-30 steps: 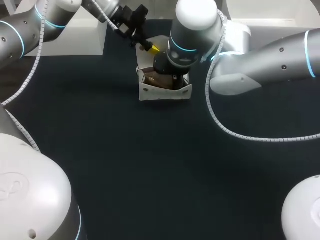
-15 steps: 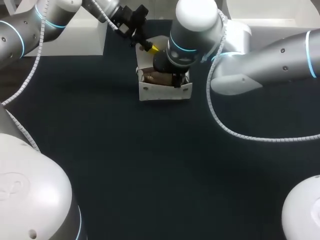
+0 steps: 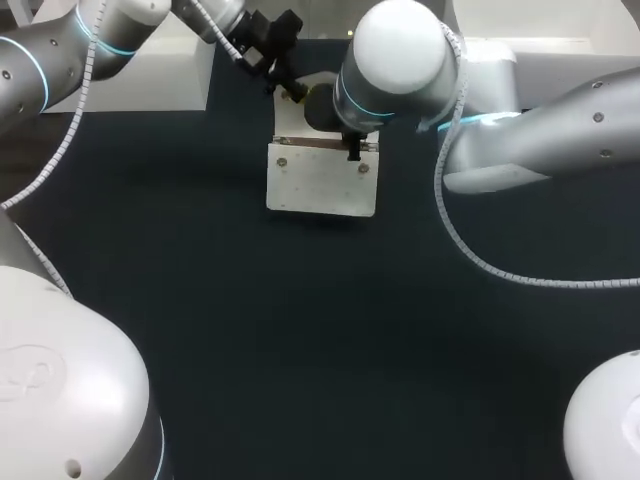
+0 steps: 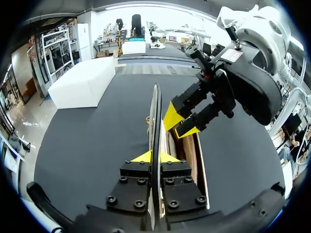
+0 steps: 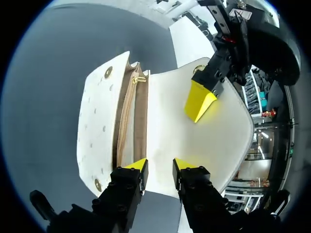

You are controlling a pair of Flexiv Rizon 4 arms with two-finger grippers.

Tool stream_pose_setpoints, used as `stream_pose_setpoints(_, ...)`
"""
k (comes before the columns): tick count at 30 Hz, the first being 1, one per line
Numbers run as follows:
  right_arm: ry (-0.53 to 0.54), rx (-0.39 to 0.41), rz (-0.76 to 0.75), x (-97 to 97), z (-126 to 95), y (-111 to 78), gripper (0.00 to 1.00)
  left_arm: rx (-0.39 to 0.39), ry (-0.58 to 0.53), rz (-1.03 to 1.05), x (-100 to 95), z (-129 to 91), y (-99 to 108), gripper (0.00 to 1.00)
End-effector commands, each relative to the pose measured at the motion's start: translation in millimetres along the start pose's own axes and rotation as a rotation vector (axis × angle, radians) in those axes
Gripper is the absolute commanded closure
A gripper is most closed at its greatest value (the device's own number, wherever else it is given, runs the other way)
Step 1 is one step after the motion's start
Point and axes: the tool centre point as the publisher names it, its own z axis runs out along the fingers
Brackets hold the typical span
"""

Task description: Pick up the bag, open it, inspect its contents, close it, and place it on the opposite side

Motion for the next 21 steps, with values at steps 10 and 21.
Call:
stream_pose_setpoints(10, -0.064, 0.002, 0.003, 17.0, -27.6, -6.5, 0.67, -0.036, -0.135, -0.014, -32.6, 20.3, 19.3, 1.00)
stream_pose_setpoints(21, -0.010, -0.011, 0.002, 36.8, -20.0, -7.6, 0.69, -0.043, -0.248, 0.044, -53.4, 19.0, 29.2, 1.00)
